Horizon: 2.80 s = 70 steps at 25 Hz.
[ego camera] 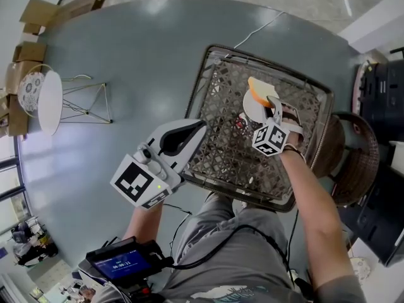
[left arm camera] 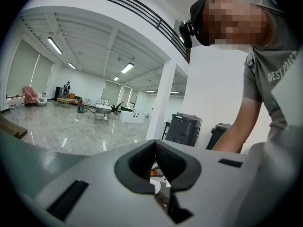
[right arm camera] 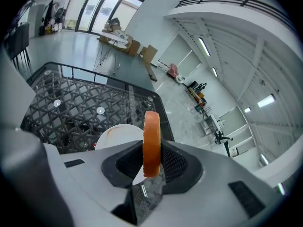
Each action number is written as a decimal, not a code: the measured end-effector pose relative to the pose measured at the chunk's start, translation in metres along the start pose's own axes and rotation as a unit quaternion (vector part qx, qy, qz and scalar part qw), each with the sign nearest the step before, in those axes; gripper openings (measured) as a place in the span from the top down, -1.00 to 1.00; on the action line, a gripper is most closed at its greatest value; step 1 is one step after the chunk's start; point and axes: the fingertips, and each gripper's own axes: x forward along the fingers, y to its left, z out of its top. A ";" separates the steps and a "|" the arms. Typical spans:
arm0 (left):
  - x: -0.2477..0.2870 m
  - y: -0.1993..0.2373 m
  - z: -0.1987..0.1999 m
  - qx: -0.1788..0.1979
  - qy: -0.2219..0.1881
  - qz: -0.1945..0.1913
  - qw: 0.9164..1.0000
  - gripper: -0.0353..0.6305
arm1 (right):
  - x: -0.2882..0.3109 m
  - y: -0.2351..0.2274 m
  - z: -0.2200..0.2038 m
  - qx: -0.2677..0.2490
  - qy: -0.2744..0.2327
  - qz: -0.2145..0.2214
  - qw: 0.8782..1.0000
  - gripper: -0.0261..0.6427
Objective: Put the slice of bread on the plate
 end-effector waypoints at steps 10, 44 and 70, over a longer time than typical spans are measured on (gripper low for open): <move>-0.001 0.001 -0.003 -0.006 0.002 0.000 1.000 0.88 | 0.000 0.018 -0.003 -0.147 0.007 -0.034 0.989 0.63; 0.009 -0.024 0.005 -0.006 -0.001 -0.002 1.000 0.88 | -0.004 0.058 -0.069 -0.188 0.128 0.282 0.932 0.28; 0.009 -0.141 0.087 0.053 -0.061 -0.050 0.996 0.88 | -0.323 -0.107 0.080 0.246 -0.270 0.185 0.912 0.90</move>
